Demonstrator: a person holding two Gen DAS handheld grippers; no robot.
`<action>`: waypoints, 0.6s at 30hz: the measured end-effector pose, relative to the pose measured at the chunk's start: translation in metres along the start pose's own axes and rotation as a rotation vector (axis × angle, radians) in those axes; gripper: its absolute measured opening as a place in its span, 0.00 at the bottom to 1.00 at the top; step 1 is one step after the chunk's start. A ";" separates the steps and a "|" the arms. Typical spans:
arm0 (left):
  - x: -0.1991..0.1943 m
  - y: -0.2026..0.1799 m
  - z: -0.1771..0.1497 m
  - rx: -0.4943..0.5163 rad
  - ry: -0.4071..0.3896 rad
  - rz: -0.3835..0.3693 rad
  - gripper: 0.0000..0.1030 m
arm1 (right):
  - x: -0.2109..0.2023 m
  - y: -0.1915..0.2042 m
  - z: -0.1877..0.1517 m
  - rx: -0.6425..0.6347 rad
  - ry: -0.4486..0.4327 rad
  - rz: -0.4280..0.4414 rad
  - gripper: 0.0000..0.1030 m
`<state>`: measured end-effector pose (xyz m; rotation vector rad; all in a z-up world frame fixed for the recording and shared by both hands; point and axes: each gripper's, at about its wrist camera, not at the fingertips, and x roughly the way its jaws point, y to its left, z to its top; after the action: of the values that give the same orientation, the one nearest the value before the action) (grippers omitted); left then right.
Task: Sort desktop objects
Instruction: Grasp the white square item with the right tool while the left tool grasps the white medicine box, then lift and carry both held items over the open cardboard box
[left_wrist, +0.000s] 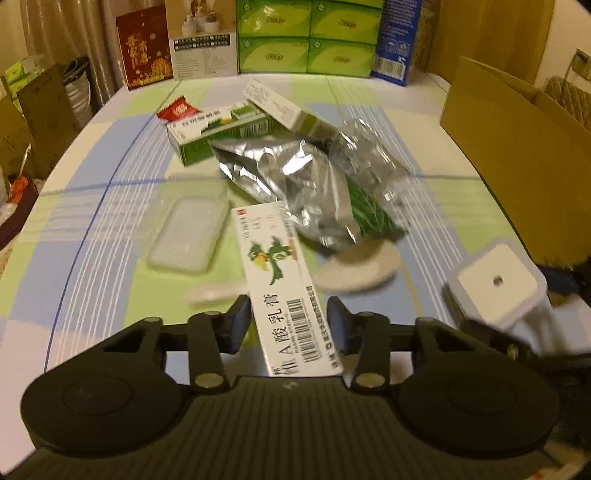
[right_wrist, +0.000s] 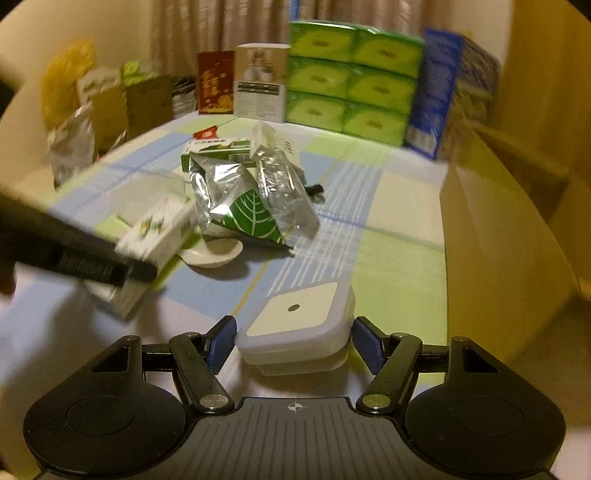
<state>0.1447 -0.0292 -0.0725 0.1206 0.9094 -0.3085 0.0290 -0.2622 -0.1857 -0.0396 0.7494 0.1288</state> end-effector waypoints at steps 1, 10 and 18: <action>-0.006 -0.001 -0.005 0.006 0.003 -0.003 0.34 | -0.006 -0.003 -0.002 0.031 0.005 0.006 0.64; -0.044 -0.024 -0.057 0.061 0.014 -0.069 0.32 | -0.038 -0.017 -0.024 0.136 0.041 0.004 0.65; -0.047 -0.024 -0.059 0.065 0.001 -0.064 0.42 | -0.037 -0.019 -0.024 0.164 0.026 -0.027 0.71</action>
<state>0.0654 -0.0285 -0.0711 0.1514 0.9057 -0.3973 -0.0115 -0.2872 -0.1776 0.1049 0.7828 0.0409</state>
